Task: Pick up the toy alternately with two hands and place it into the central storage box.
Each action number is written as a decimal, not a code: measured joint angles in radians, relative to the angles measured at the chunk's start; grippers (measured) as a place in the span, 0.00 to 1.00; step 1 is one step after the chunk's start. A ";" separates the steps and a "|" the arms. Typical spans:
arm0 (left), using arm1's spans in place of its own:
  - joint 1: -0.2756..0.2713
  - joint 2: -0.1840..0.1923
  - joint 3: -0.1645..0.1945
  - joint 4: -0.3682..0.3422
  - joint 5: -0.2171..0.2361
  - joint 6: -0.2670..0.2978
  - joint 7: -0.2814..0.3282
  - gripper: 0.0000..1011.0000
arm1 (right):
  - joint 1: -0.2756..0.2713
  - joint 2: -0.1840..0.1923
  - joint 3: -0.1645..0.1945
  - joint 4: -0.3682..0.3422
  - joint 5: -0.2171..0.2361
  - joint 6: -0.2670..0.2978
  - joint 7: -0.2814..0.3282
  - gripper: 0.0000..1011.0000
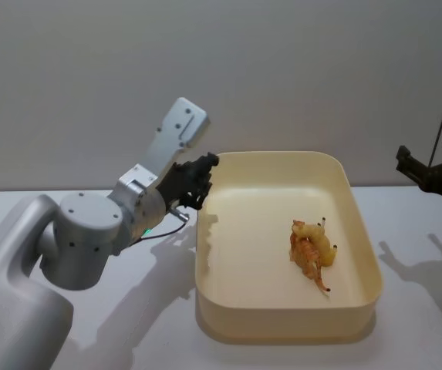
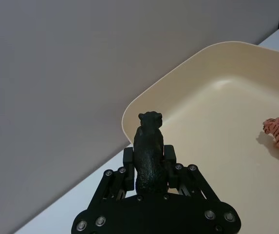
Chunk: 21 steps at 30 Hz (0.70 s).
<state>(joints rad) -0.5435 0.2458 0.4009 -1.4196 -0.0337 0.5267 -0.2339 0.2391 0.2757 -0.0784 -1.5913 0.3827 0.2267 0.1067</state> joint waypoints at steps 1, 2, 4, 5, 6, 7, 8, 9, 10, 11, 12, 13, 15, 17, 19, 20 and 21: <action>-0.007 -0.001 0.005 -0.004 0.027 -0.001 -0.020 0.33 | 0.000 0.000 0.000 0.000 0.000 0.000 0.000 0.99; -0.010 -0.002 0.007 -0.006 0.038 -0.002 -0.033 0.33 | 0.000 0.000 0.000 0.000 0.000 0.000 0.000 0.99; -0.018 -0.003 0.014 -0.011 0.072 -0.006 -0.060 0.33 | 0.000 0.000 0.000 0.000 0.000 0.000 0.000 0.99; -0.021 -0.003 0.016 -0.012 0.083 -0.007 -0.069 0.33 | 0.000 0.000 0.000 0.000 0.000 0.000 0.000 0.99; -0.024 -0.004 0.019 -0.014 0.096 -0.009 -0.078 0.33 | 0.000 0.000 0.000 0.000 0.000 0.000 0.000 0.99; -0.029 -0.005 0.024 -0.016 0.123 -0.013 -0.097 0.33 | 0.000 0.000 0.000 0.000 0.000 0.000 0.000 0.99; -0.032 -0.005 0.027 -0.017 0.135 -0.015 -0.105 0.33 | 0.000 0.000 0.000 0.000 0.000 0.000 0.000 0.99; -0.034 -0.006 0.029 -0.019 0.148 -0.016 -0.110 0.33 | 0.000 0.000 0.000 0.000 0.000 0.000 0.000 0.99; -0.040 -0.007 0.034 -0.020 0.170 -0.021 -0.128 0.33 | 0.000 0.000 0.000 0.000 0.000 0.000 0.000 0.99; -0.042 -0.007 0.037 -0.022 0.184 -0.024 -0.136 0.33 | 0.000 0.000 0.000 0.000 0.000 0.000 0.000 0.99; -0.045 -0.008 0.040 -0.022 0.195 -0.027 -0.144 0.36 | 0.000 0.000 0.000 0.000 0.000 0.000 0.000 0.99; -0.050 -0.009 0.045 -0.024 0.226 -0.033 -0.158 0.39 | 0.000 0.000 0.000 0.000 0.000 0.000 0.000 0.99; -0.056 -0.010 0.050 -0.026 0.250 -0.040 -0.174 0.46 | 0.000 0.000 0.000 0.000 0.000 0.000 0.000 0.99; -0.063 -0.012 0.058 -0.027 0.287 -0.049 -0.195 0.52 | 0.000 0.000 0.000 0.000 0.000 0.000 0.000 0.99; -0.067 -0.013 0.062 -0.028 0.315 -0.057 -0.209 0.57 | 0.000 0.000 0.000 0.000 0.000 0.000 0.000 0.99; -0.073 -0.014 0.069 -0.029 0.340 -0.063 -0.221 0.62 | 0.000 0.000 0.000 0.000 0.000 0.000 0.000 0.99; -0.075 -0.015 0.070 -0.030 0.352 -0.067 -0.227 0.65 | 0.000 0.000 0.000 0.000 0.000 0.000 0.000 0.99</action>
<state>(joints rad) -0.6189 0.2312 0.4709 -1.4493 0.3186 0.4595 -0.4612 0.2391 0.2756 -0.0784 -1.5913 0.3827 0.2267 0.1067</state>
